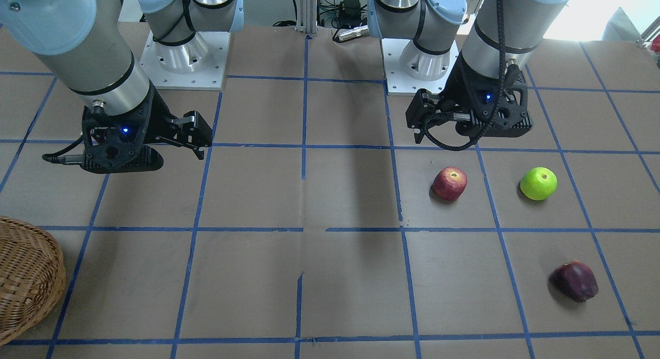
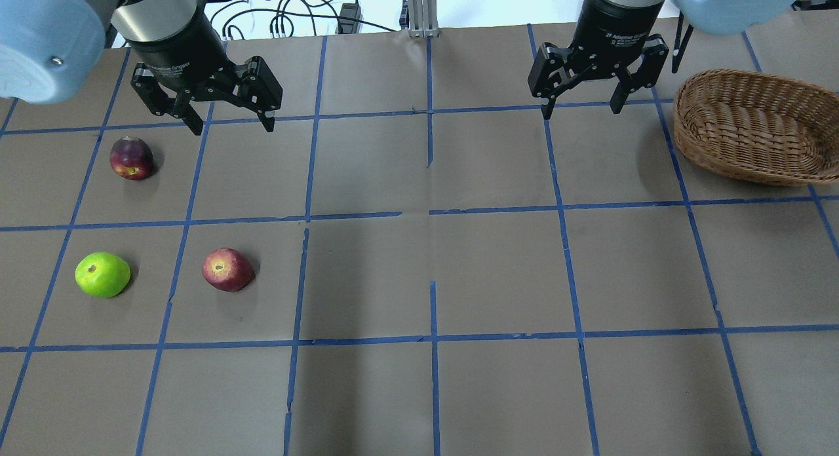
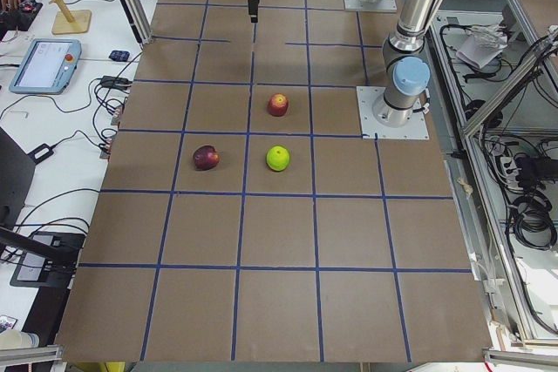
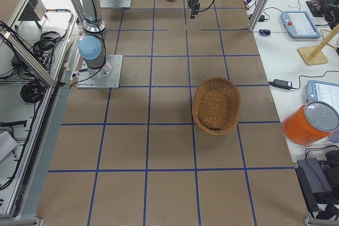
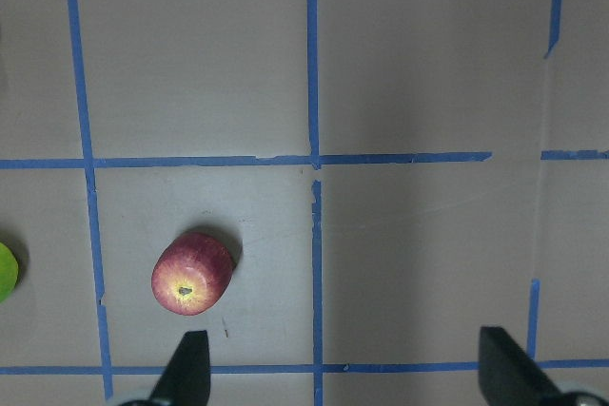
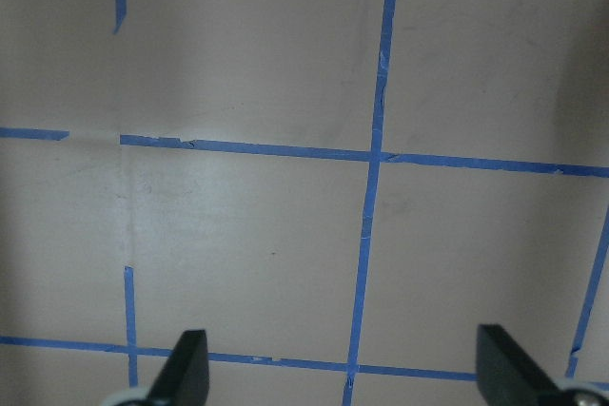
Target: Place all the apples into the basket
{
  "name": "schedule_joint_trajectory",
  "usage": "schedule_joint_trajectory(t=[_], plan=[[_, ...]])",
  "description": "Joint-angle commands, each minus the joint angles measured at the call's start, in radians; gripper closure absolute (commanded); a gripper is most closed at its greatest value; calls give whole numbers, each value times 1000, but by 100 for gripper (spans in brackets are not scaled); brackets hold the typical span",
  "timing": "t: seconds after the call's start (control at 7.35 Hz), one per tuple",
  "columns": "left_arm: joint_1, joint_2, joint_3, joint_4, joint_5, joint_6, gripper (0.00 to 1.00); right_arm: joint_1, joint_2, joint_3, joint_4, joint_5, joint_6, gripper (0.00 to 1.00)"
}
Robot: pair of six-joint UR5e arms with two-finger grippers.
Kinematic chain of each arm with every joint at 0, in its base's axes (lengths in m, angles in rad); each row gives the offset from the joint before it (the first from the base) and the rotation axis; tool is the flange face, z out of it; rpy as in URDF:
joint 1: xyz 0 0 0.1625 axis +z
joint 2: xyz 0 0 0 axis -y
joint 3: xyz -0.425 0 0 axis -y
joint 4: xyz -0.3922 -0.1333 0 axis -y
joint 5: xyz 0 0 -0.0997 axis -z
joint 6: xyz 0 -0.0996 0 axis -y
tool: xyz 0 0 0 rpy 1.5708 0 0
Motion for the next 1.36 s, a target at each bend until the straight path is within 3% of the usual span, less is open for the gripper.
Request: schedule_joint_trajectory(t=[0.0, 0.82, 1.22], plan=[[0, -1, 2, 0, 0, 0, 0, 0, 0, 0, 1, 0, 0, 0], [16, 2, -20, -6, 11, 18, 0, 0, 0, 0, 1, -24, 0, 0], [138, 31, -177, 33, 3, 220, 0, 0, 0, 2, 1, -34, 1, 0]])
